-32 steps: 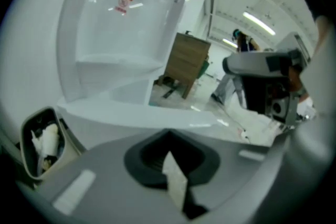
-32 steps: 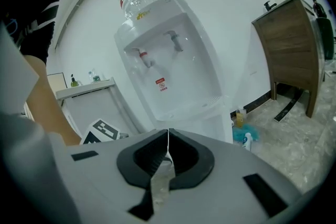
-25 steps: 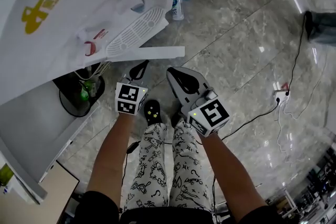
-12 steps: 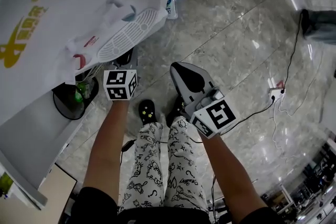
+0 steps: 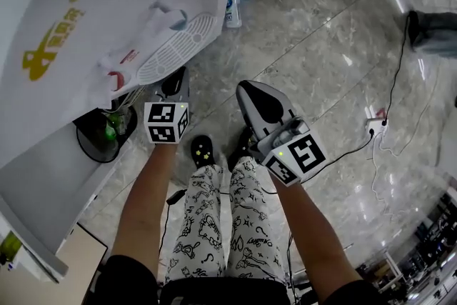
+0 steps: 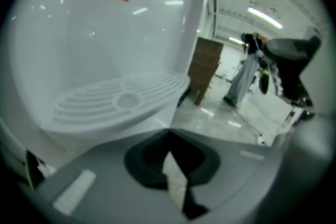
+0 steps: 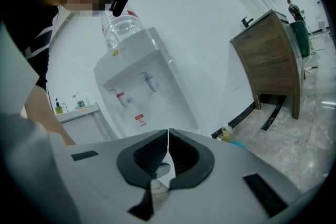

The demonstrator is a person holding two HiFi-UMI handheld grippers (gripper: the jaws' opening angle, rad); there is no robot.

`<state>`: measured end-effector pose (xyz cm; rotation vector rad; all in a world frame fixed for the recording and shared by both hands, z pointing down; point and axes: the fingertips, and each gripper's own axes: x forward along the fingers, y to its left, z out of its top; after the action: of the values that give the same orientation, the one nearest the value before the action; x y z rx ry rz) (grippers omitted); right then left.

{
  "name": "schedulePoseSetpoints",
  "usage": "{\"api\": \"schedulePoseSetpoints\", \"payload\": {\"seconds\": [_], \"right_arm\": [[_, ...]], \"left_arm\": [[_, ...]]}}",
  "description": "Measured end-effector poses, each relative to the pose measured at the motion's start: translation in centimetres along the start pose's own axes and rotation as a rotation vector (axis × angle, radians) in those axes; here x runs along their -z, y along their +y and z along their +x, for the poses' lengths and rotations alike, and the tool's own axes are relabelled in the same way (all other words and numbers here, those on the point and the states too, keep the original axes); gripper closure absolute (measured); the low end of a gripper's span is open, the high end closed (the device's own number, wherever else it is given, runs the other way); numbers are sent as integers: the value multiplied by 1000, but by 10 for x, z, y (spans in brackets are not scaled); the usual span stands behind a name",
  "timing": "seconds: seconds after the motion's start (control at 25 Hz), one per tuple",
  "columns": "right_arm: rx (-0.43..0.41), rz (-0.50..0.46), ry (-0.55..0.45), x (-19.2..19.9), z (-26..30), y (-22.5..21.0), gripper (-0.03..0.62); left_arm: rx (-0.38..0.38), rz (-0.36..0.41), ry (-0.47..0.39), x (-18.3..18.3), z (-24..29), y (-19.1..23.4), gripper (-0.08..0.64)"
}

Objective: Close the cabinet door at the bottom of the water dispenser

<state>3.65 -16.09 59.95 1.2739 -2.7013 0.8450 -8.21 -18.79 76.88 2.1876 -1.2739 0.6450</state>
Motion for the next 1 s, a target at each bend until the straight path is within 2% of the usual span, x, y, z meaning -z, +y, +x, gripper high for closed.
{"api": "schedulePoseSetpoints", "payload": {"seconds": [0.12,0.28,0.36,0.44,0.64,0.72,0.88,1.0], "right_arm": [[-37,38,-53,-23,-17,13,575],[-36,-12,-14,-47,-52,34,575],[-21,-25,-9,-62,-70,43,575],[-11,-16,-29,-82,-85,56,575],[-31,-36,-72,-139,-105,106,575],[-60,-47,-102,-166,-114,134,575],[-130,-76,-126,-207,-141,193,575],[-206,-90,-171,-241,-163,230,575]], "left_arm": [[53,39,-6,-12,-22,-25,563],[66,37,-61,-44,-67,-52,562],[81,57,-109,-70,-94,-68,561],[128,83,-158,-99,-126,-89,561],[223,108,-271,-176,-229,-139,561],[211,108,-309,-204,-272,-150,561],[177,58,-364,-243,-343,-171,561],[166,90,-400,-271,-380,-192,561]]}}
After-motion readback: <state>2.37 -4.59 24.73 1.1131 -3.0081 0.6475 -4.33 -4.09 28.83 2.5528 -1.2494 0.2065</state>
